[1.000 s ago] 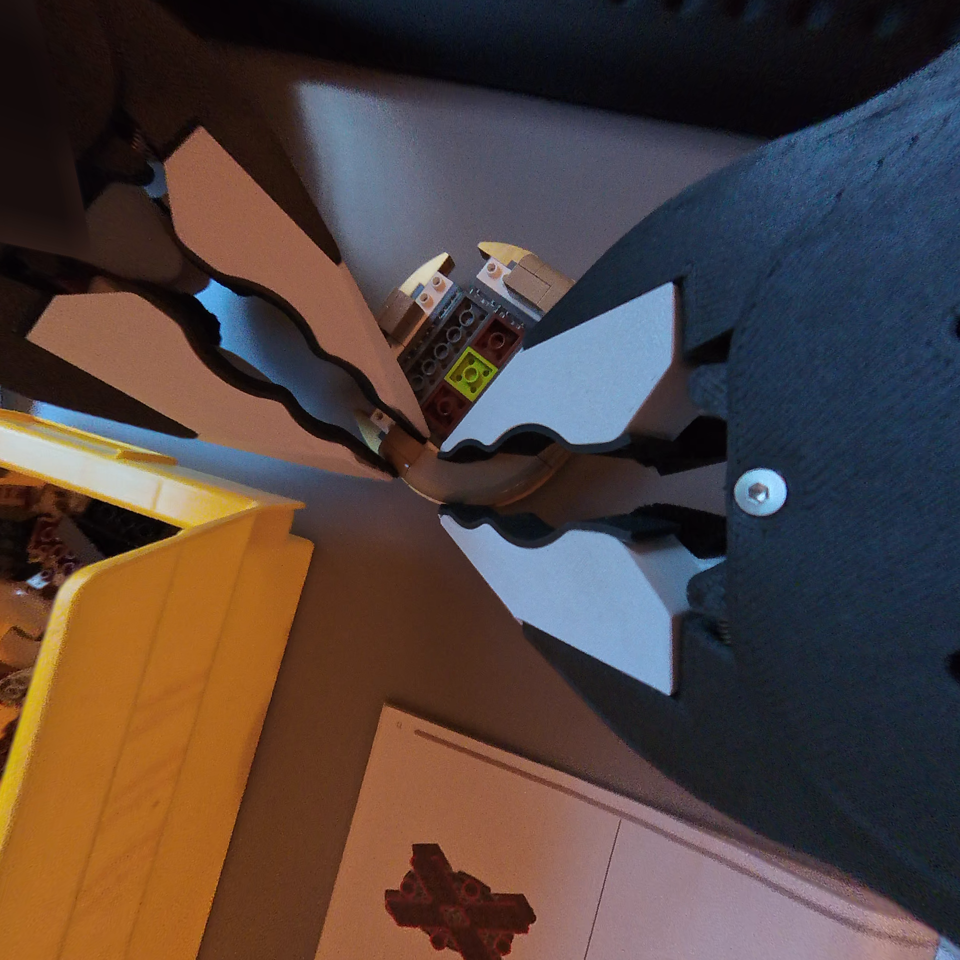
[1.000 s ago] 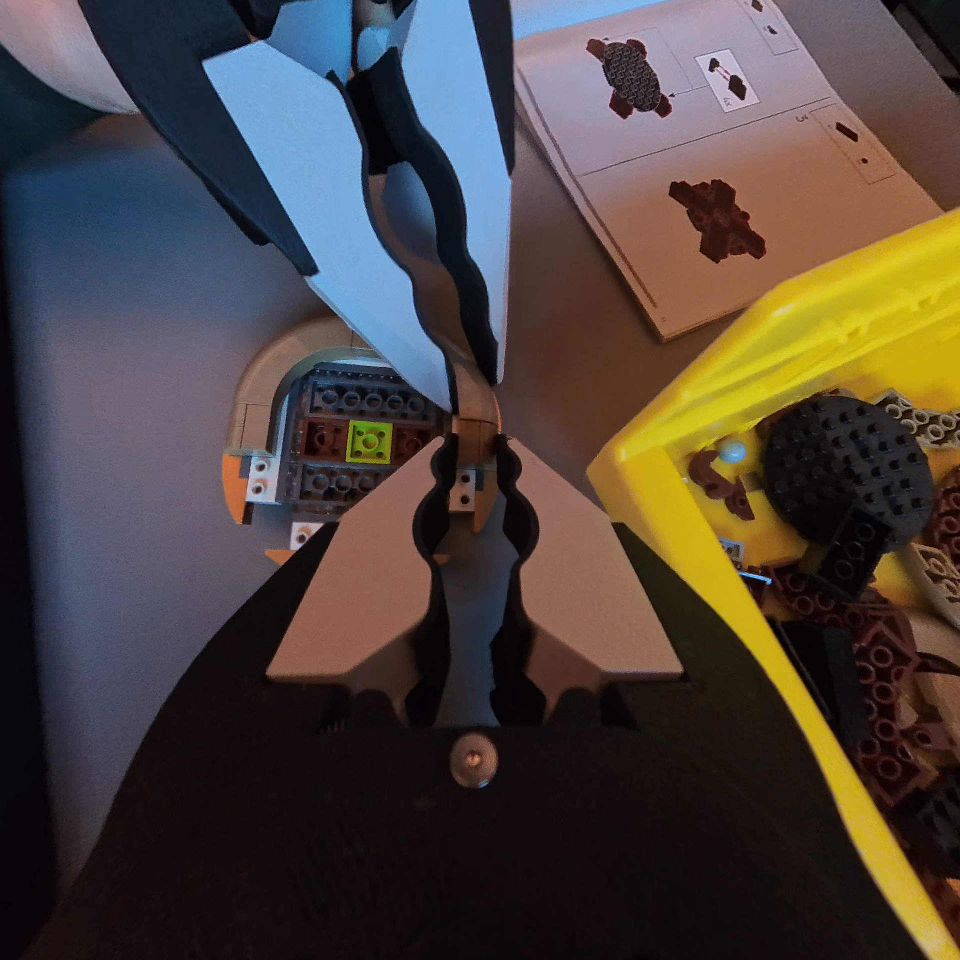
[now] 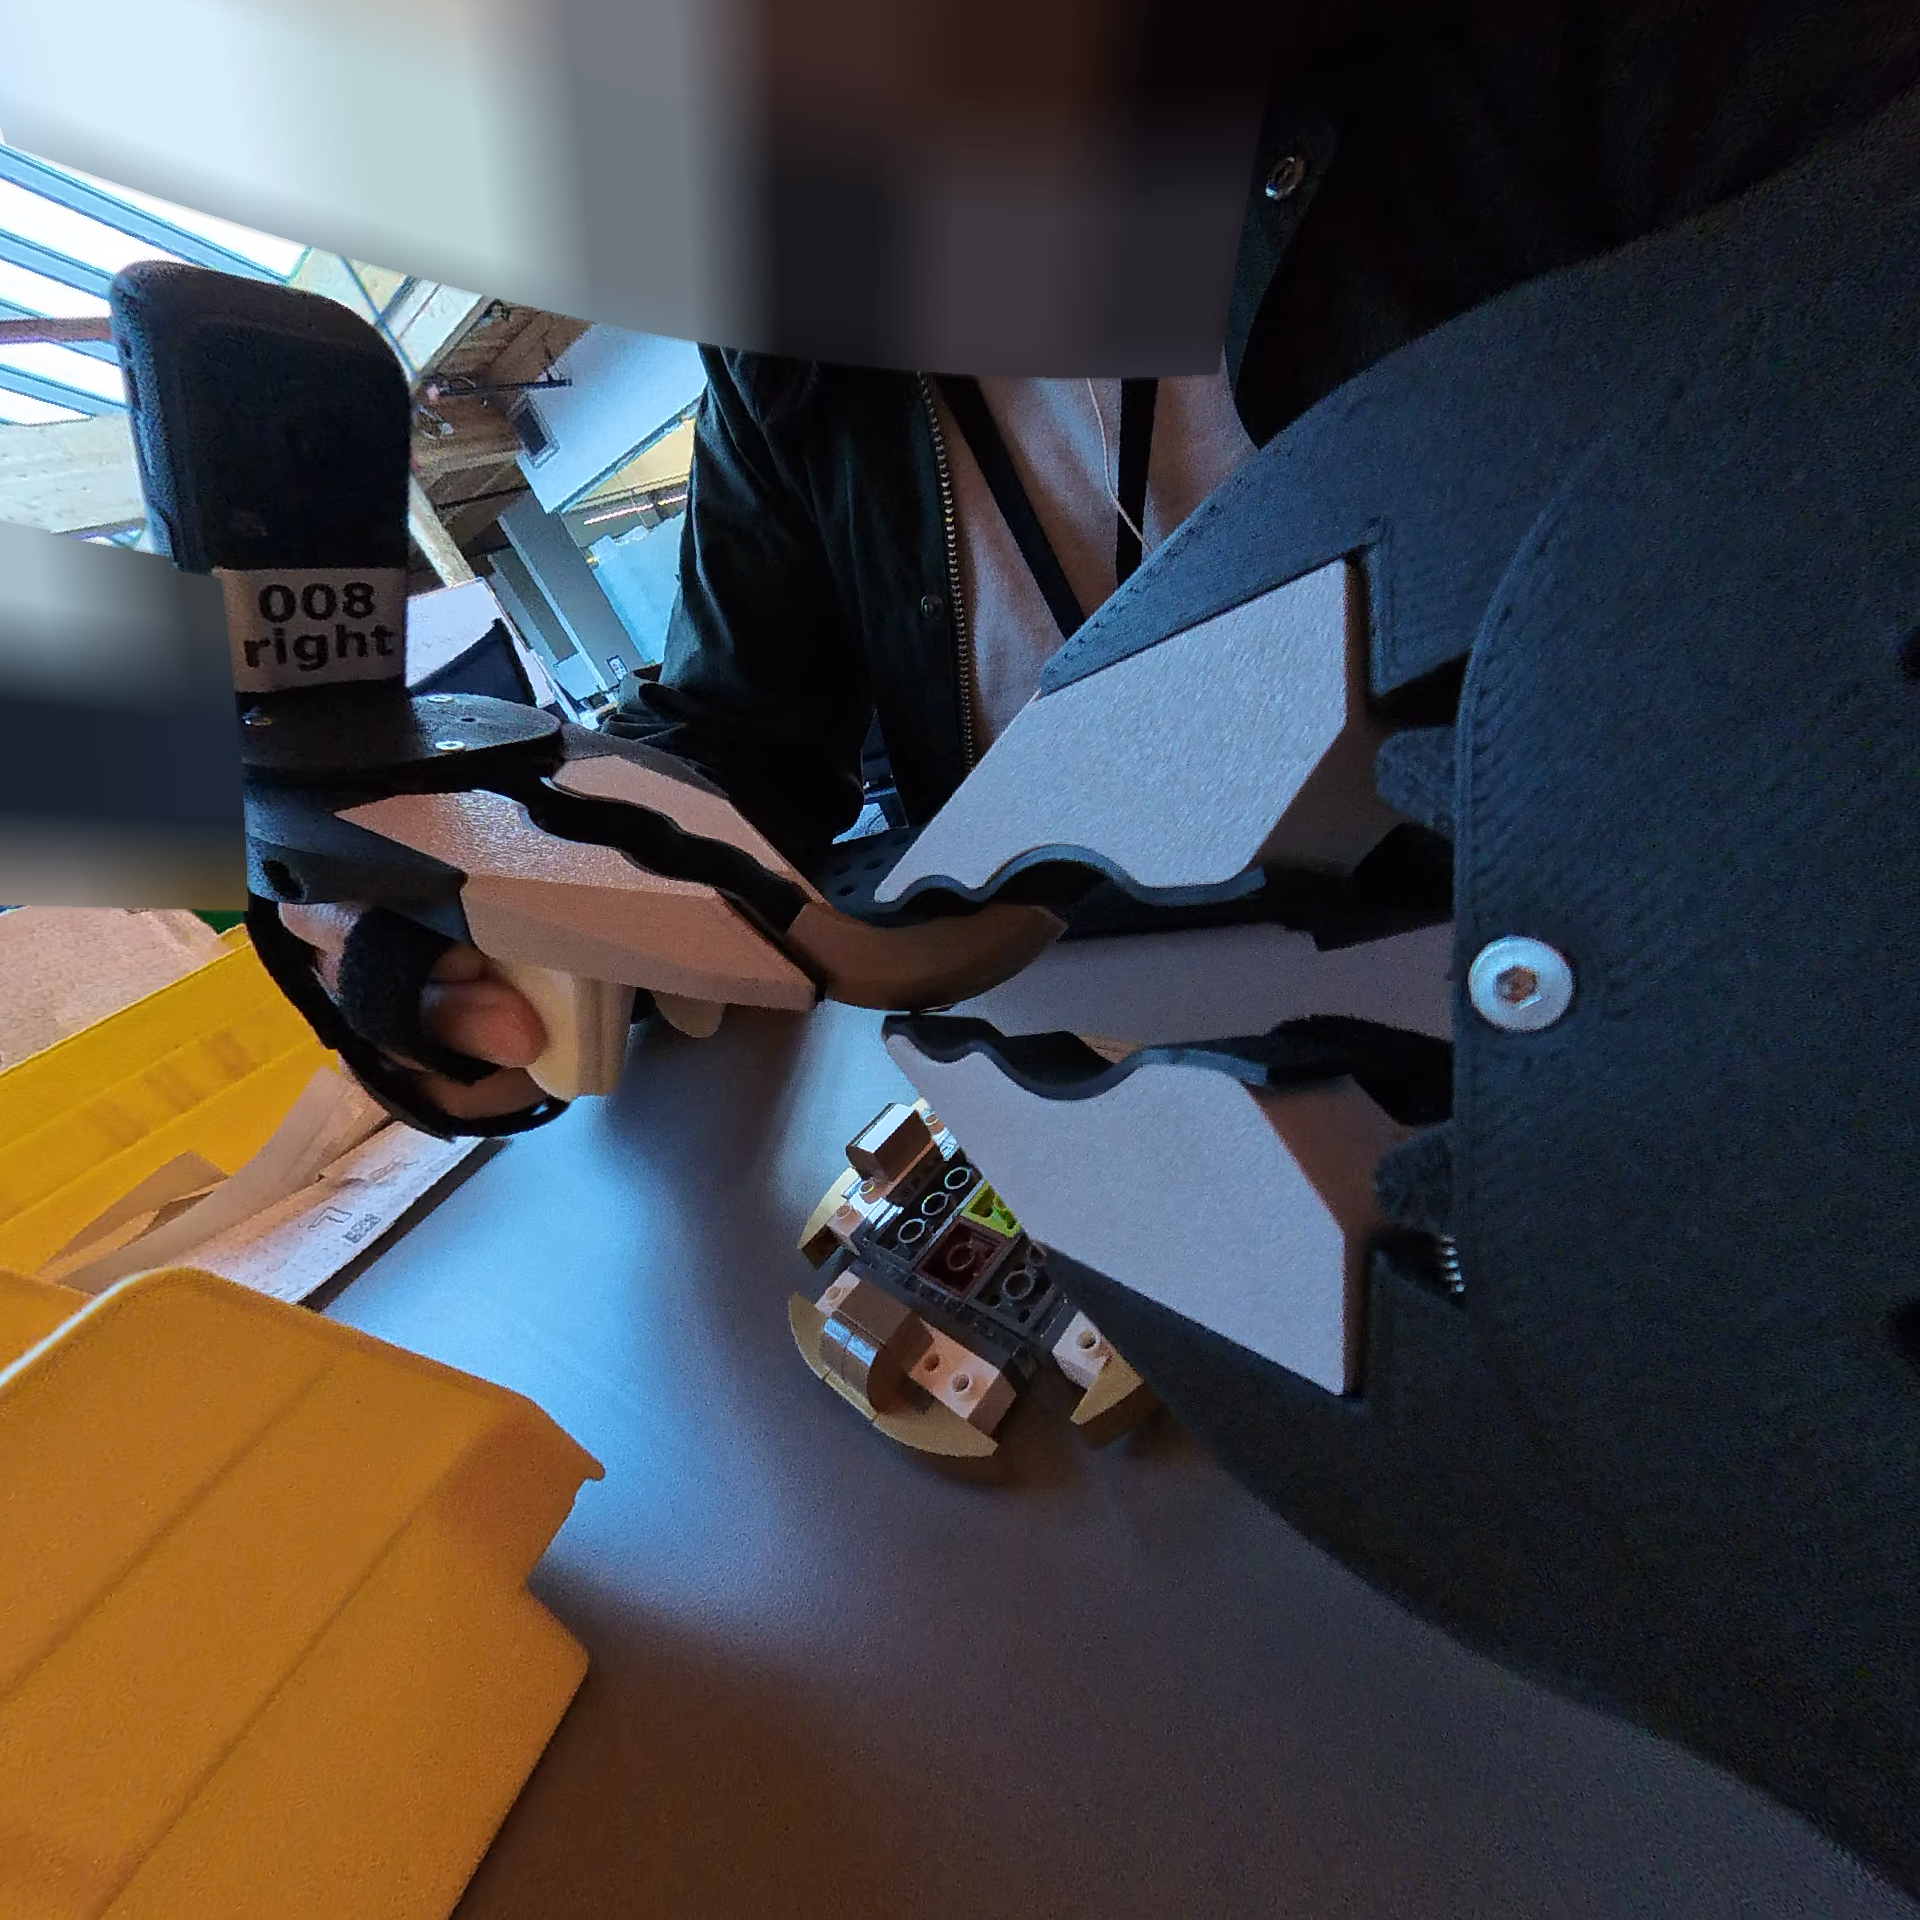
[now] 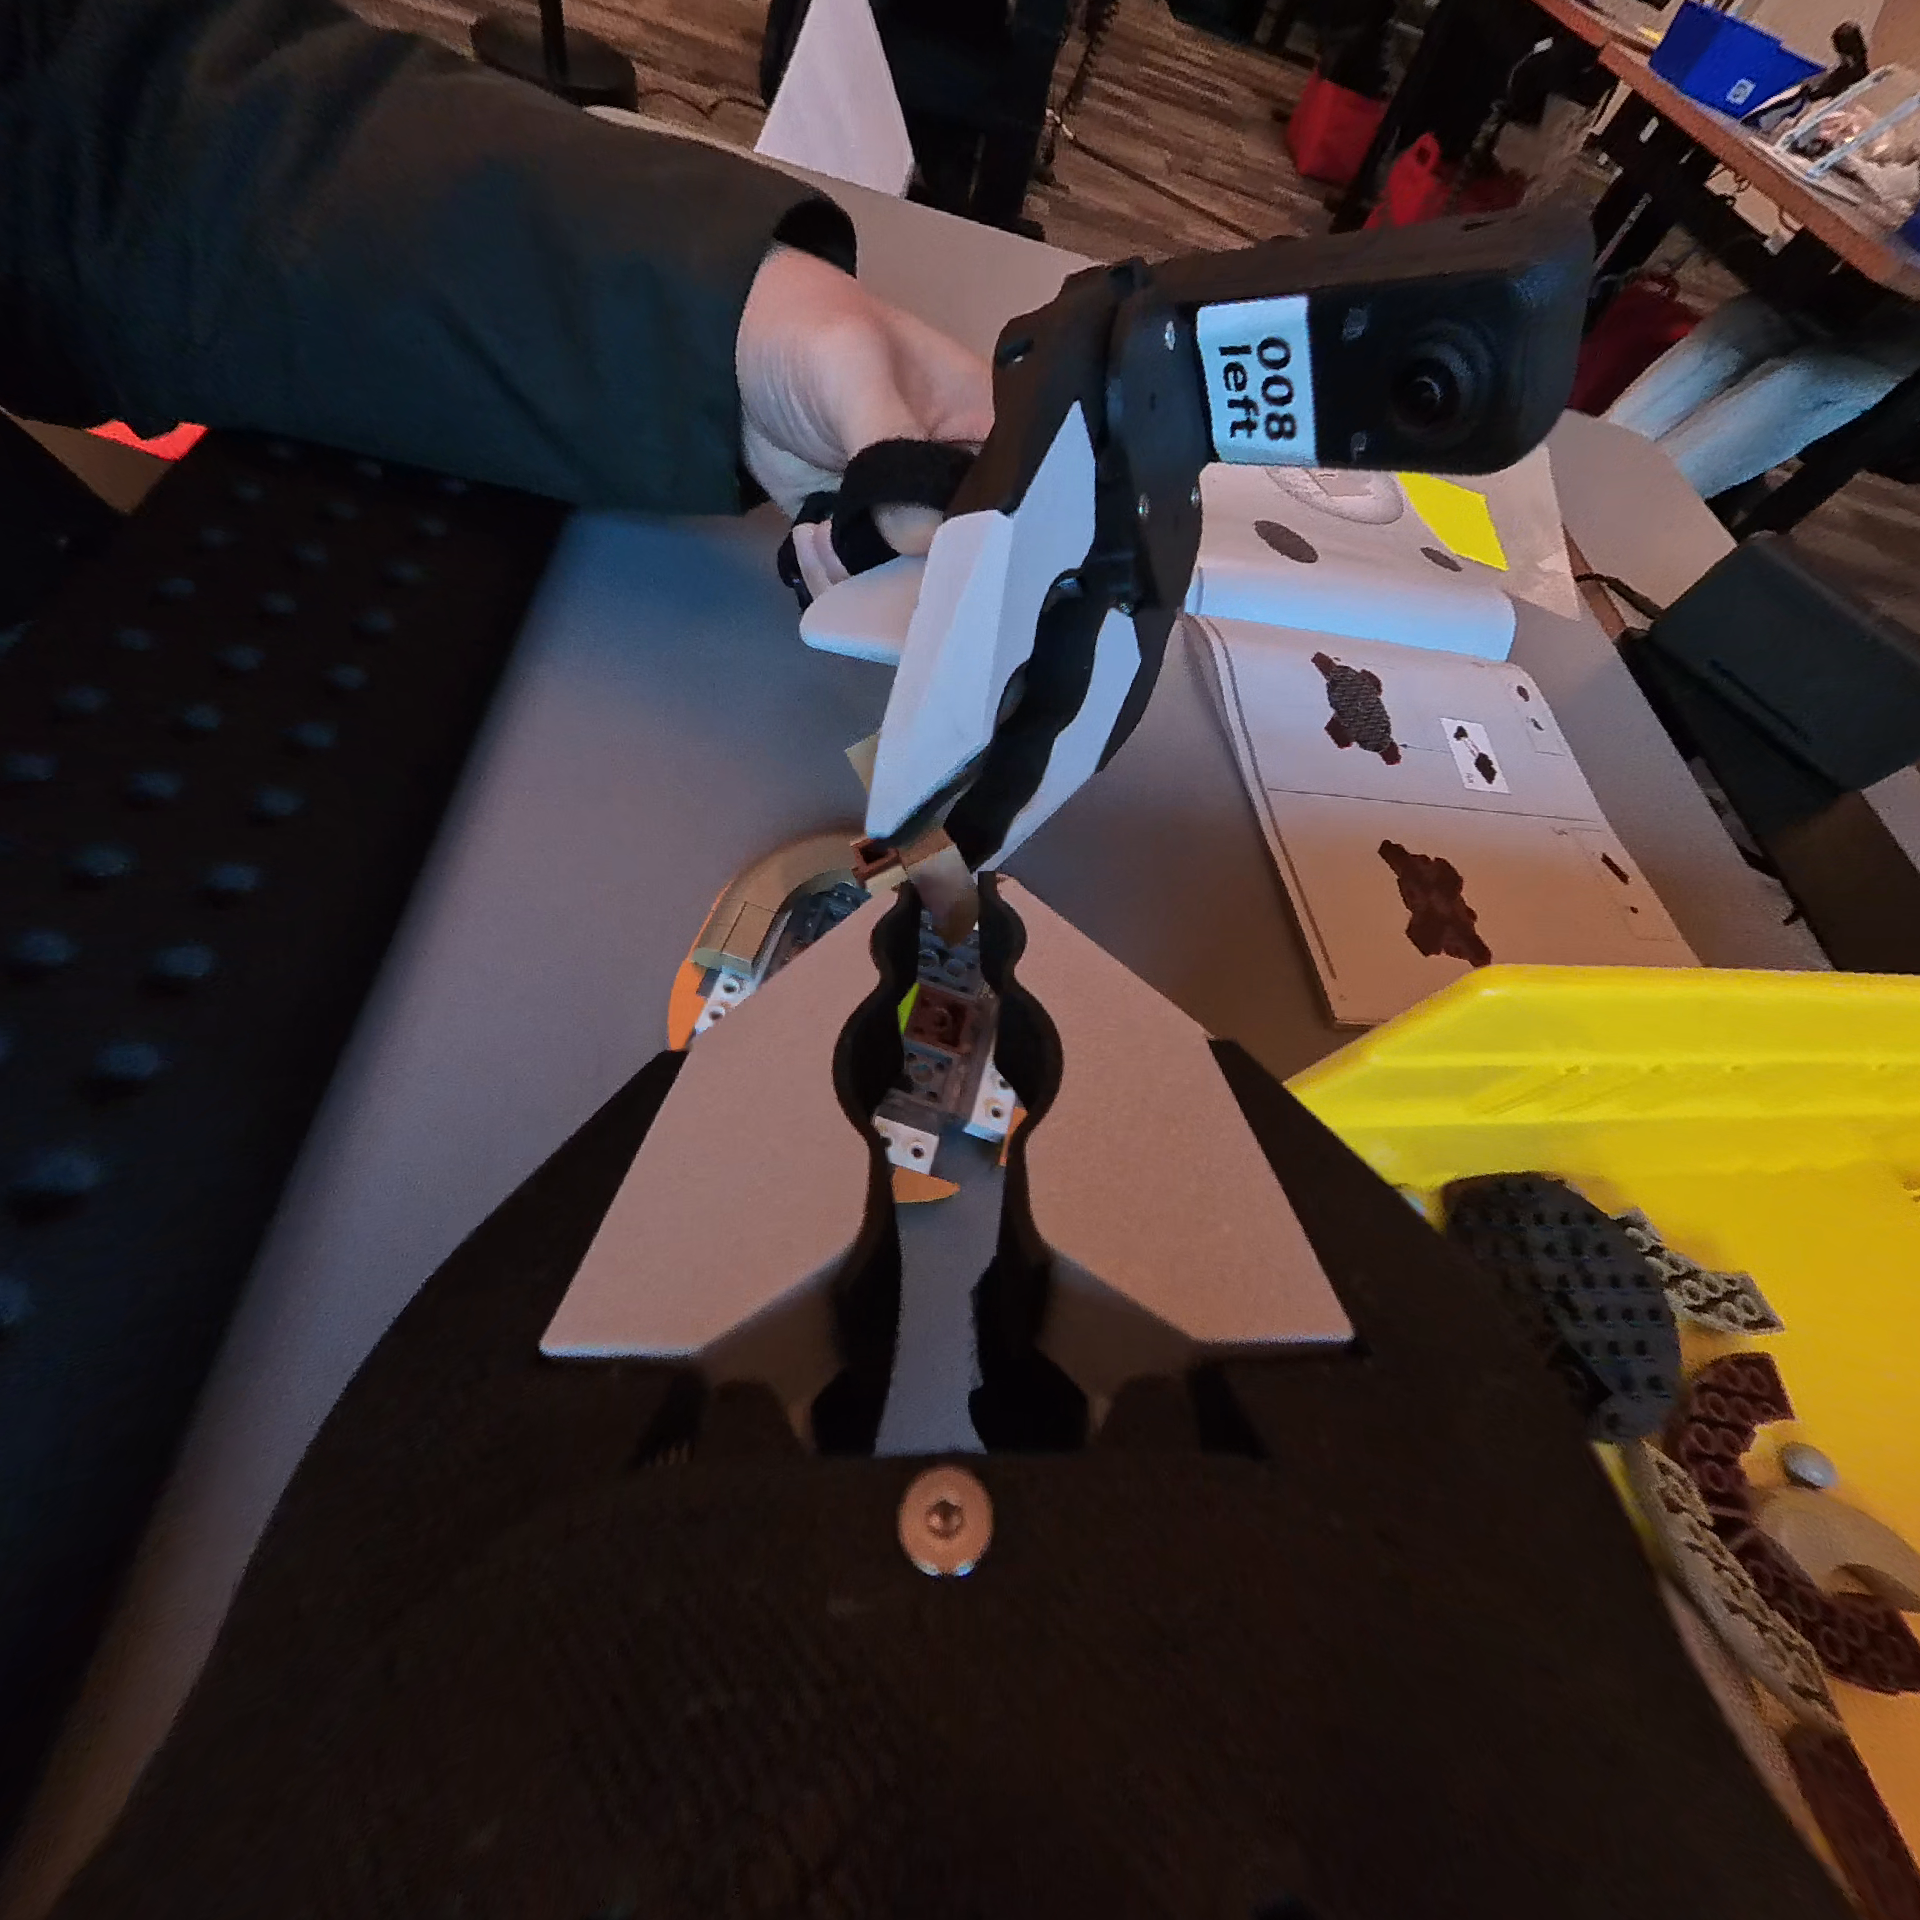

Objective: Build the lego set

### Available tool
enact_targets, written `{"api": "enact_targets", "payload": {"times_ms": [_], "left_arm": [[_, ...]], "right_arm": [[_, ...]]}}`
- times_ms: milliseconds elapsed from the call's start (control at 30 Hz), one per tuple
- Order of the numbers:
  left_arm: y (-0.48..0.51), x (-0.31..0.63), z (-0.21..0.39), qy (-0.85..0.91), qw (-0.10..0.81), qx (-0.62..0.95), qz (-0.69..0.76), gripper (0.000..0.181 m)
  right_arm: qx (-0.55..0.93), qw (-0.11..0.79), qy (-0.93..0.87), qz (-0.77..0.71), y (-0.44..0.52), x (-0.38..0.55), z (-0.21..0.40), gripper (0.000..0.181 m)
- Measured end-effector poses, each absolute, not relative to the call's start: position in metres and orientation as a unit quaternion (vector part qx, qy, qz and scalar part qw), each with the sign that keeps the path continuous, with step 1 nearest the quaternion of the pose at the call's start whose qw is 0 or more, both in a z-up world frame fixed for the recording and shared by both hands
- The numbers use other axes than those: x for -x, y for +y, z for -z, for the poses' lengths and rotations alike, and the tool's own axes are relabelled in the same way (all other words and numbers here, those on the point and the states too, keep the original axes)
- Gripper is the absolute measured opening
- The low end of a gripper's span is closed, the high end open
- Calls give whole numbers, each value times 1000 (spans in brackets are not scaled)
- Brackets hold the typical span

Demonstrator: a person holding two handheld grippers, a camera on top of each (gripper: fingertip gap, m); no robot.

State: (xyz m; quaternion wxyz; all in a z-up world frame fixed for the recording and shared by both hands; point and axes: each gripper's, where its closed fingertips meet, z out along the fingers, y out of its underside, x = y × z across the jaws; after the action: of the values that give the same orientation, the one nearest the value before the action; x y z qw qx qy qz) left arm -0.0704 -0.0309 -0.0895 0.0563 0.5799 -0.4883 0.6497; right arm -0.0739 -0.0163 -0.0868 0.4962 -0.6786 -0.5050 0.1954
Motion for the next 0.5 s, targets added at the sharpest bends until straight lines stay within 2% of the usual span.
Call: {"api": "enact_targets", "payload": {"times_ms": [100, 133, 200, 333, 500], "left_arm": [[-20, 66, 86, -482, 14, -587, -650, 15], [-13, 64, 80, -471, -11, -588, -658, 14], [-1, 61, 66, -445, -53, -580, -680, 14], [6, 57, 53, -440, -115, -572, -683, 14], [-3, 51, 51, -448, -122, -567, -680, 14]], "right_arm": [[697, 511, -463, -197, -6, 71, 83, 12], [705, 526, -430, -203, 2, 67, 76, 19], [725, 528, -354, -265, 9, 59, 61, 25], [735, 458, -242, -438, 8, 57, 54, 33], [742, 415, -214, -481, 8, 61, 62, 30]]}}
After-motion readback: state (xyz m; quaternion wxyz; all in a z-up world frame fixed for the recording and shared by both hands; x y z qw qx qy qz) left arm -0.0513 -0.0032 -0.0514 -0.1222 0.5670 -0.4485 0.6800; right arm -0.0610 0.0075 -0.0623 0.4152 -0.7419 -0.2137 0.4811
